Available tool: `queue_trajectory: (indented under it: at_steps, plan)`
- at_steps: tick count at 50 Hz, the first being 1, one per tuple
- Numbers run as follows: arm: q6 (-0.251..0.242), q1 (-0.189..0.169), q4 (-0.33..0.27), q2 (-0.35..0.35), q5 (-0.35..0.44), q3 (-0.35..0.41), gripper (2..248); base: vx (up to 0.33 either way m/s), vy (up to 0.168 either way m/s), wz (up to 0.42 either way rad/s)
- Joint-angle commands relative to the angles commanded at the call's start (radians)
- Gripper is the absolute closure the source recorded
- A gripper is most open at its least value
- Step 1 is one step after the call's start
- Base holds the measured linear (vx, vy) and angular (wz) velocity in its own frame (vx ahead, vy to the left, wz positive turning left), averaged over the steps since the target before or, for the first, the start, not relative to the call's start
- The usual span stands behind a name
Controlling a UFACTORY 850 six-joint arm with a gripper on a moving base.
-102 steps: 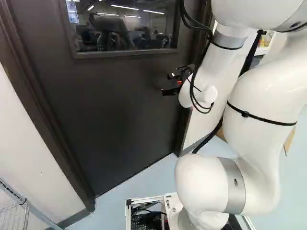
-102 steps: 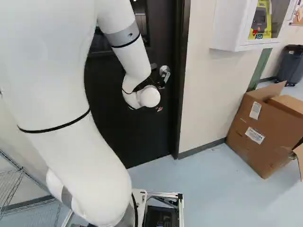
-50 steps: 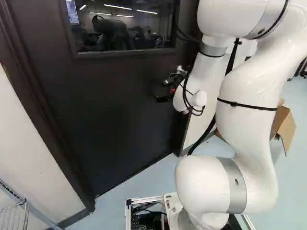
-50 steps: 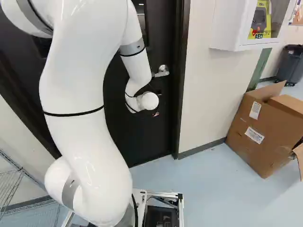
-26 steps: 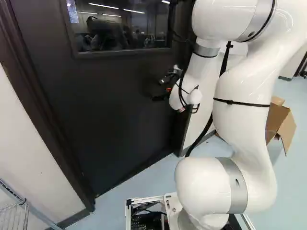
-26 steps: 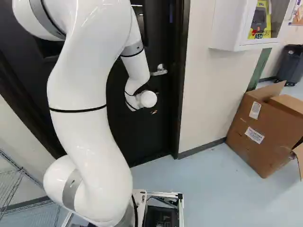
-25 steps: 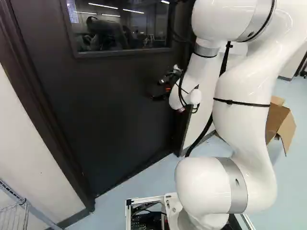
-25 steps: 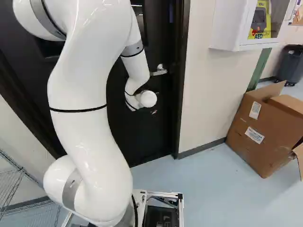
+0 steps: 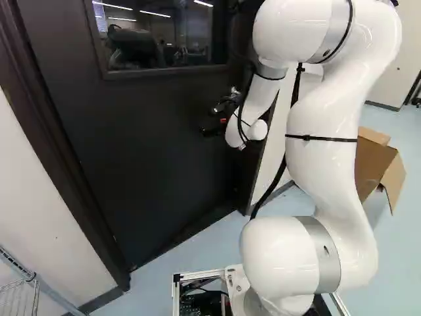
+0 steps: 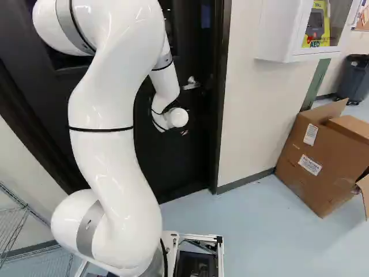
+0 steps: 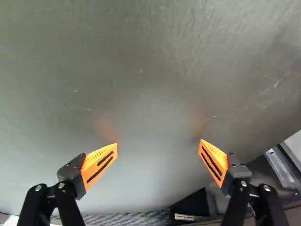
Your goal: Open the door and move inside
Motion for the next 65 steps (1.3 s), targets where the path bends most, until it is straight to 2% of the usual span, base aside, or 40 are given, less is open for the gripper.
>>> queue_trajectory:
  at_steps: [24, 65]
  plan:
    - [0.000, 0.056, -0.034, -0.084, 0.000, -0.111, 3, 0.000, 0.000, 0.000]
    - [0.000, 0.138, -0.036, -0.231, 0.000, -0.316, 3, 0.000, 0.000, 0.000]
